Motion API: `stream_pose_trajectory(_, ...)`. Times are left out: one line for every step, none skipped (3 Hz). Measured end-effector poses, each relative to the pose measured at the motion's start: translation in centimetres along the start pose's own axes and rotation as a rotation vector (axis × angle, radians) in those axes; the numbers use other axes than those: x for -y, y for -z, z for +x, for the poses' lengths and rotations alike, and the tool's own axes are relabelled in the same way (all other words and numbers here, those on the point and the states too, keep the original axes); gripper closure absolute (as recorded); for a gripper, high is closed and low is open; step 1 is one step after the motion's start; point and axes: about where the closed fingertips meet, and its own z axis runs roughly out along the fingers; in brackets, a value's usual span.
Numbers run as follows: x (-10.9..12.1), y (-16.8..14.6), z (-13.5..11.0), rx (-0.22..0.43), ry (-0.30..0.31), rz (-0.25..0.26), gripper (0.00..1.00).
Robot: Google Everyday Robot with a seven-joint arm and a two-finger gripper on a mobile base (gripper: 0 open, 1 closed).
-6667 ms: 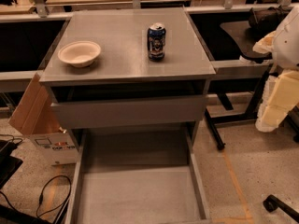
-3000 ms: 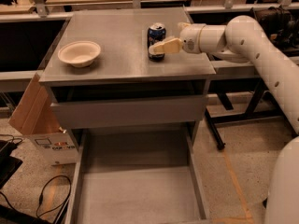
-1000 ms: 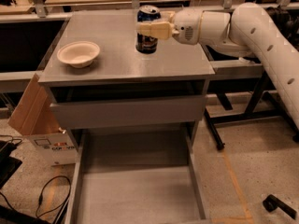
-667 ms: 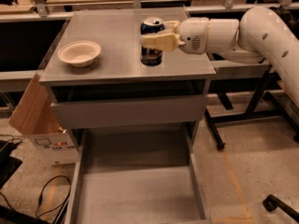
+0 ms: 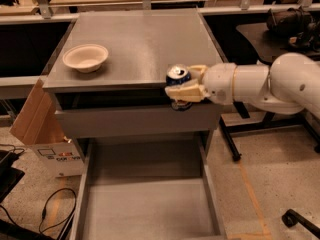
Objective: Place pepsi can into middle drawer
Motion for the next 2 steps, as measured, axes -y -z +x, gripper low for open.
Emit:
stream_pose_trajectory(-1.43,-0.21,3.11,-0.038,-0.006,0.011,1.0)
stream_pose_trajectory(-1.6,-0.49,3.25,-0.032,-0.007,0.008,1.0)
